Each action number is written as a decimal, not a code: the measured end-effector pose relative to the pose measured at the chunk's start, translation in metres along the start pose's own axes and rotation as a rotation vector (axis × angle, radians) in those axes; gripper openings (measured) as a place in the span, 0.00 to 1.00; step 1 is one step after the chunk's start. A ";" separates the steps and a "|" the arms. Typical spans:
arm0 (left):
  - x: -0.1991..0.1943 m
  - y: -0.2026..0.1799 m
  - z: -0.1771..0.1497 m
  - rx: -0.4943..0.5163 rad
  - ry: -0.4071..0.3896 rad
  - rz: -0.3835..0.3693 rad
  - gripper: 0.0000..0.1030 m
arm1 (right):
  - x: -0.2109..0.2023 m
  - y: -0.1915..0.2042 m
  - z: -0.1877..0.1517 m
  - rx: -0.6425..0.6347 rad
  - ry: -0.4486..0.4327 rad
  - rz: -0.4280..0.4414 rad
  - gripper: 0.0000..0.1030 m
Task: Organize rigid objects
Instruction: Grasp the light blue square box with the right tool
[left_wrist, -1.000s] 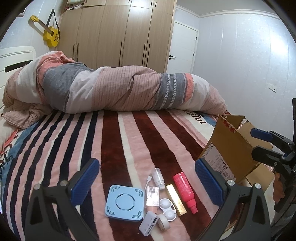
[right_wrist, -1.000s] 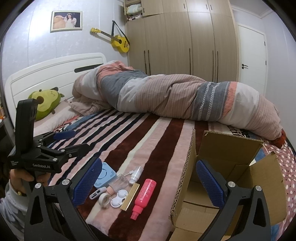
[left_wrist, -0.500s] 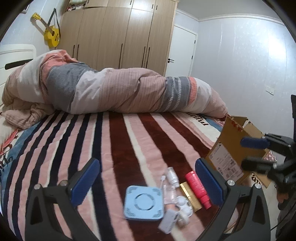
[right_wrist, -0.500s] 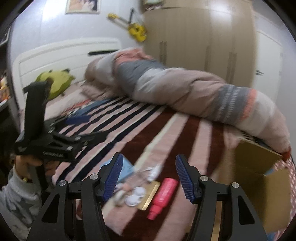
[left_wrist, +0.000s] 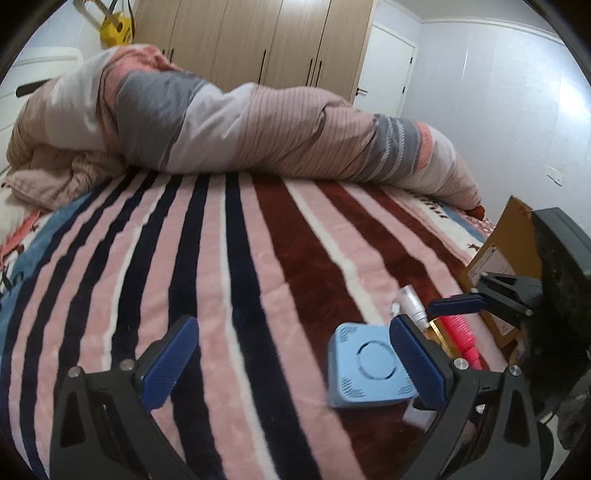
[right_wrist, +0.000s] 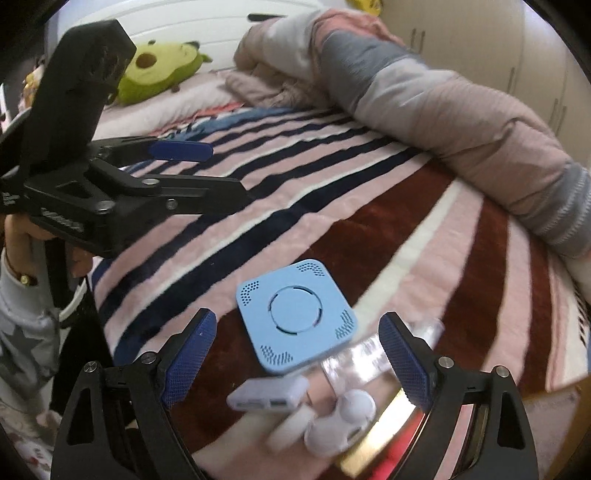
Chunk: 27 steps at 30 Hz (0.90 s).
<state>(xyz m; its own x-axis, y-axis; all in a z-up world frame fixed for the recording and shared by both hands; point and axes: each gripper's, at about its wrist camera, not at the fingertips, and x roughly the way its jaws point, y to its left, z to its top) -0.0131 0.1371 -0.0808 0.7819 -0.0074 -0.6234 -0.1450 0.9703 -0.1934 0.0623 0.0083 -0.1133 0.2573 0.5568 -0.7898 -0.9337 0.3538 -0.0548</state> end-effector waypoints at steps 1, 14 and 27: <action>0.002 0.002 -0.002 -0.002 0.007 0.003 1.00 | 0.009 -0.002 0.001 -0.002 0.010 0.012 0.86; 0.014 0.014 -0.009 0.006 0.065 -0.091 0.99 | 0.060 -0.005 0.002 -0.026 0.127 0.114 0.88; 0.001 0.014 -0.002 -0.032 0.094 -0.215 0.99 | 0.037 0.019 0.005 -0.116 0.034 0.014 0.76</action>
<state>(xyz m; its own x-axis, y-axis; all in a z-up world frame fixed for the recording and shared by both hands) -0.0154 0.1499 -0.0858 0.7373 -0.2365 -0.6328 -0.0016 0.9361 -0.3517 0.0552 0.0400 -0.1404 0.2370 0.5350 -0.8109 -0.9603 0.2555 -0.1120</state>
